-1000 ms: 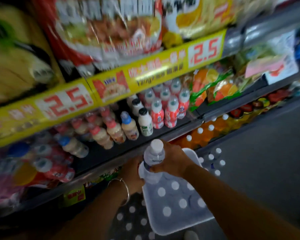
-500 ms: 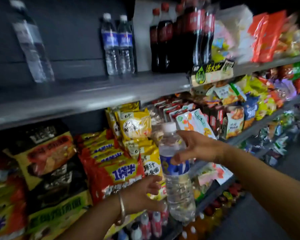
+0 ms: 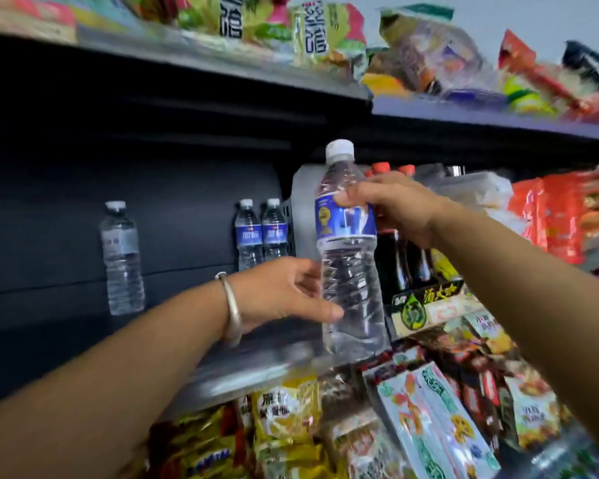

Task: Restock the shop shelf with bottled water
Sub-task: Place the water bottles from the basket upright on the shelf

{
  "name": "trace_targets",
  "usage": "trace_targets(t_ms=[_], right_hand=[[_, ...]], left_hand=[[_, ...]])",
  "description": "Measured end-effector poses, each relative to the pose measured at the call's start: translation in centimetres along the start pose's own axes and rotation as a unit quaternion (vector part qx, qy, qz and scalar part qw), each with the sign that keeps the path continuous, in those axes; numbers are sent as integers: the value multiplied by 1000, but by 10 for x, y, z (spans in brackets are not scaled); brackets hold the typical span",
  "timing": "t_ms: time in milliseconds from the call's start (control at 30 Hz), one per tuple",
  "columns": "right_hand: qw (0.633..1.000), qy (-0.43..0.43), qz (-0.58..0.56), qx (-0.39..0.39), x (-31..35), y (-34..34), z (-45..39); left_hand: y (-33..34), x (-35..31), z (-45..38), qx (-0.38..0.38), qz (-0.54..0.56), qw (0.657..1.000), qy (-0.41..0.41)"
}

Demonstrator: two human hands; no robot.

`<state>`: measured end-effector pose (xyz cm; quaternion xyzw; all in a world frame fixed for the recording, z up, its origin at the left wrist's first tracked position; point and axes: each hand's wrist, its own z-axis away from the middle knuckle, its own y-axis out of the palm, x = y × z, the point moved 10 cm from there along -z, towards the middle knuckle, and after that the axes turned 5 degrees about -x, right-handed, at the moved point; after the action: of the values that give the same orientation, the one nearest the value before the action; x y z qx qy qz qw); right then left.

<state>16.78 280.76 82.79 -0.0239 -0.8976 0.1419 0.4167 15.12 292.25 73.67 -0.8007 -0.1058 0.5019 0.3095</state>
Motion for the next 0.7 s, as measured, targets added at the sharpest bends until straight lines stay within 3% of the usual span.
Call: trace_targets(t_ms=[100,367,700], right_hand=[[999,-9,-29,11,5,0,-39],[1000,3,29,9,-36,34,-132],[995,21,99,-3,-103,87,-203]], left_hand=[[-32,-2,-25,-40,-7,999,-20],[-100,52,-76,-137,-61,982,-112],[-132,131,-116,-229,-132,946,-188]])
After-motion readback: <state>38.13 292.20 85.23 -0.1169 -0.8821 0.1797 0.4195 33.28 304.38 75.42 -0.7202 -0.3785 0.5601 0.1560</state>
